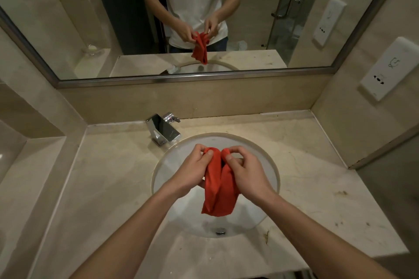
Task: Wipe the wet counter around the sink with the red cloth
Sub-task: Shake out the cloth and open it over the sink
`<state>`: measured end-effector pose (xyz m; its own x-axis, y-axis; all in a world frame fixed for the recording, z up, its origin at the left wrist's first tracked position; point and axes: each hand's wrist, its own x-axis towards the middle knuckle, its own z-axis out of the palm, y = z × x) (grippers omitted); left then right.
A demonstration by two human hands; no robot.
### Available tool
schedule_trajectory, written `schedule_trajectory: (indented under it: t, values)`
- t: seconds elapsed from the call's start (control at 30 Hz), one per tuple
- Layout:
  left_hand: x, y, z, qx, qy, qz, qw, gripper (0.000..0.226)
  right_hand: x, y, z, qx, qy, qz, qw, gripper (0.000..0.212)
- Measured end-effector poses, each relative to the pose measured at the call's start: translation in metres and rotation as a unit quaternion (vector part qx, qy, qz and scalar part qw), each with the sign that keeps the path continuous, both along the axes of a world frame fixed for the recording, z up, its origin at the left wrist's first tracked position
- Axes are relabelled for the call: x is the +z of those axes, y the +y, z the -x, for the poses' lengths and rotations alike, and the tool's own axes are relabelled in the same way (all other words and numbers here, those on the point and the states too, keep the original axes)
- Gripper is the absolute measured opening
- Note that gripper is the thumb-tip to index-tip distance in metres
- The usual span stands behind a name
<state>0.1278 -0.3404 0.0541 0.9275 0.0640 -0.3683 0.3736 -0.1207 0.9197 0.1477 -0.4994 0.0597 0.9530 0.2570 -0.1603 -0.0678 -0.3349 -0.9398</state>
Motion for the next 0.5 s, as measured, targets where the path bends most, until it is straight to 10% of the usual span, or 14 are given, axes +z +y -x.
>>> schedule_trajectory:
  t: [0.3, 0.5]
  values:
    - [0.010, -0.007, 0.000, -0.052, 0.047, -0.029, 0.997, 0.041, 0.018, -0.006, 0.000, 0.139, 0.010, 0.067, 0.988, 0.037]
    - [0.006, -0.006, 0.000, -0.056, 0.092, -0.005, 0.994, 0.039, 0.032, -0.006, -0.004, 0.094, 0.225, -0.076, 0.967, 0.037]
